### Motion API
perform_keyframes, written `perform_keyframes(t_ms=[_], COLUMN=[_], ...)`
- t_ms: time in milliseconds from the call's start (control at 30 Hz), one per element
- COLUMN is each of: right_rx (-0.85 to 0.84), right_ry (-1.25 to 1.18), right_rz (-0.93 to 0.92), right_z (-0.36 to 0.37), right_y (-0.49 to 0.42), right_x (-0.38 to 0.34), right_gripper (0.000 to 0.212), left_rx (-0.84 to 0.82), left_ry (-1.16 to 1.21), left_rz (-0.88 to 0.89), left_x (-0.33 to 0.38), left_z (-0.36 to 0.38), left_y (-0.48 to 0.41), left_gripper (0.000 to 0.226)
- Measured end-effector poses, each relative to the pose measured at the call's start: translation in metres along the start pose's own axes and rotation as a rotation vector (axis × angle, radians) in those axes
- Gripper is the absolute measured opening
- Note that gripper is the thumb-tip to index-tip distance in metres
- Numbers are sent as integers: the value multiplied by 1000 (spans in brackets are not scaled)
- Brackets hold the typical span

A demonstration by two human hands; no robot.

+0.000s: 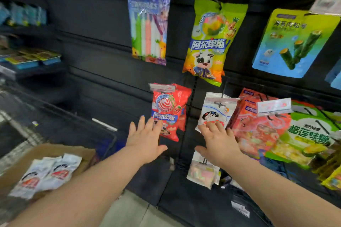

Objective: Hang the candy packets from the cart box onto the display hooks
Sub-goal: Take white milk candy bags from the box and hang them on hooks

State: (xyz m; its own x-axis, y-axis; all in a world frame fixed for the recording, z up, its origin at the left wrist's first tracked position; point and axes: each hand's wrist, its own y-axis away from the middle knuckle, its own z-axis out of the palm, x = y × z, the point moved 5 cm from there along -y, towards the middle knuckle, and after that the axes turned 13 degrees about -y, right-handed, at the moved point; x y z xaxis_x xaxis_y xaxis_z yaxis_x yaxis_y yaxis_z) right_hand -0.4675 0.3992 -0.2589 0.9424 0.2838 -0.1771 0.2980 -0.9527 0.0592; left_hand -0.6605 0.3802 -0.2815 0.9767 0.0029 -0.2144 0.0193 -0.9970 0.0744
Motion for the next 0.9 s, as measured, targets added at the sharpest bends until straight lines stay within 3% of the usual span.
perform_keyframes(t_ms=[233, 500, 900], right_rx=[-90, -114, -165], right_ry=[-14, -21, -108], right_rz=[-109, -105, -164], right_z=[6, 26, 89], right_y=[22, 37, 14], right_x=[-60, -126, -340], right_gripper=[71, 68, 67], left_rx=[-84, -168, -168], left_ry=[7, -1, 38], left_rz=[-144, -177, -250], left_x=[-59, -132, -332], left_z=[27, 69, 119], left_y=[56, 109, 178], left_gripper=[86, 86, 84])
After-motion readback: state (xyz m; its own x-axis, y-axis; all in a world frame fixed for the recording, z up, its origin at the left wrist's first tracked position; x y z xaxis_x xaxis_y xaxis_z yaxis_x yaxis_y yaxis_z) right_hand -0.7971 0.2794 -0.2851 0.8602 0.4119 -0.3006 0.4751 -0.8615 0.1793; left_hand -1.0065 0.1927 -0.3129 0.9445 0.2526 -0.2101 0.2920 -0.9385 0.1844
